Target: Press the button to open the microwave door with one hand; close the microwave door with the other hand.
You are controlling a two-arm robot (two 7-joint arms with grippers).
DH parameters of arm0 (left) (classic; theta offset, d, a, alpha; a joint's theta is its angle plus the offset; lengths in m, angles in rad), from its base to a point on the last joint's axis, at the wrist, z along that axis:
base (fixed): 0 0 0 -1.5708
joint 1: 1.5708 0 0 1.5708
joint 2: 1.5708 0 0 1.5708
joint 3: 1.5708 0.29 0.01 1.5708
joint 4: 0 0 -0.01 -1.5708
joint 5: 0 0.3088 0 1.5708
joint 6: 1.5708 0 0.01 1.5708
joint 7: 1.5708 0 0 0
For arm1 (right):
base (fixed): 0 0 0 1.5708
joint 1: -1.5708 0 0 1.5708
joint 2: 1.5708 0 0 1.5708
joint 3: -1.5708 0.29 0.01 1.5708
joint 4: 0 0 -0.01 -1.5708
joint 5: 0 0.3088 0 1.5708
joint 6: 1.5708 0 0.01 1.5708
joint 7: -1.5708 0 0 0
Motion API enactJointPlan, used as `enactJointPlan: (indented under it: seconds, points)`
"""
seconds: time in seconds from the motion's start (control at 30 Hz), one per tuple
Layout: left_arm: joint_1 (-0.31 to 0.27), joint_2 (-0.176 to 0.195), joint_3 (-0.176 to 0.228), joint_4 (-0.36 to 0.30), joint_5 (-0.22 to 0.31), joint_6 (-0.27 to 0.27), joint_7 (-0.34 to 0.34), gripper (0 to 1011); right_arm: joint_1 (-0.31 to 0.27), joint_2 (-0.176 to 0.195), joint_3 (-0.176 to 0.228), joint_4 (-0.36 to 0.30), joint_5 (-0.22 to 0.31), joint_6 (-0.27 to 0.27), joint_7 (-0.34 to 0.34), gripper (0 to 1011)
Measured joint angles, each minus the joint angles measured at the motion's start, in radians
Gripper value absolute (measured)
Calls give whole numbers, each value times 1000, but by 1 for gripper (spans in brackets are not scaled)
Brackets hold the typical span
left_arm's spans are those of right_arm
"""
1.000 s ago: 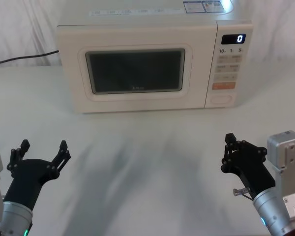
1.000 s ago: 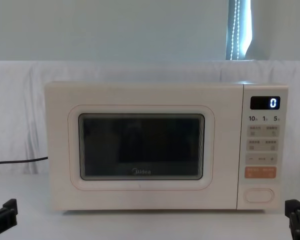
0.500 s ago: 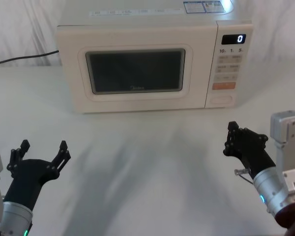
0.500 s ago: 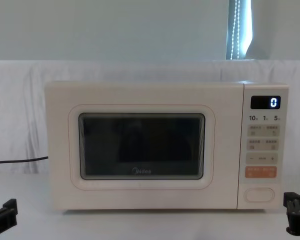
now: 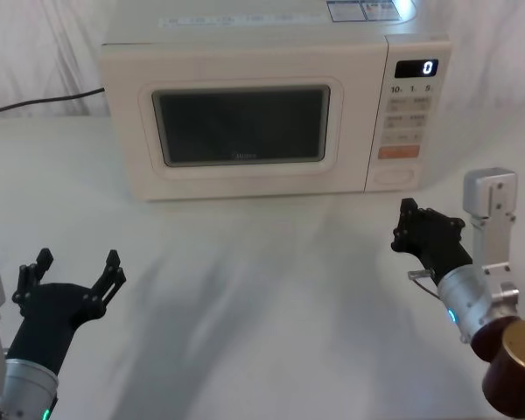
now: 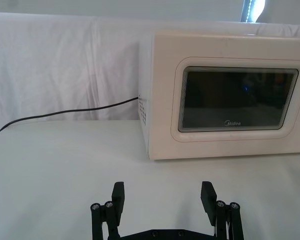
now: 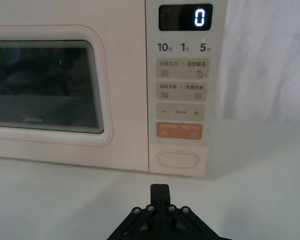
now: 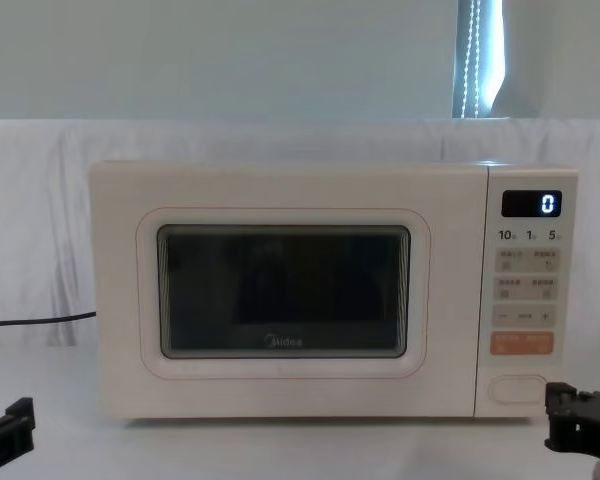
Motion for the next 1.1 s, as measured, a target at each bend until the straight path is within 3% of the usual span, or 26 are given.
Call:
enactJointPlan:
  seconds: [0.33, 1.1]
  points:
    - [0, 0, 0, 0, 0, 0, 0, 1001, 93, -29, 15, 150, -28, -56, -6, 0]
    - [0, 0, 0, 0, 0, 0, 0, 1001, 274, -57, 35, 420, -47, -121, 16, 0]
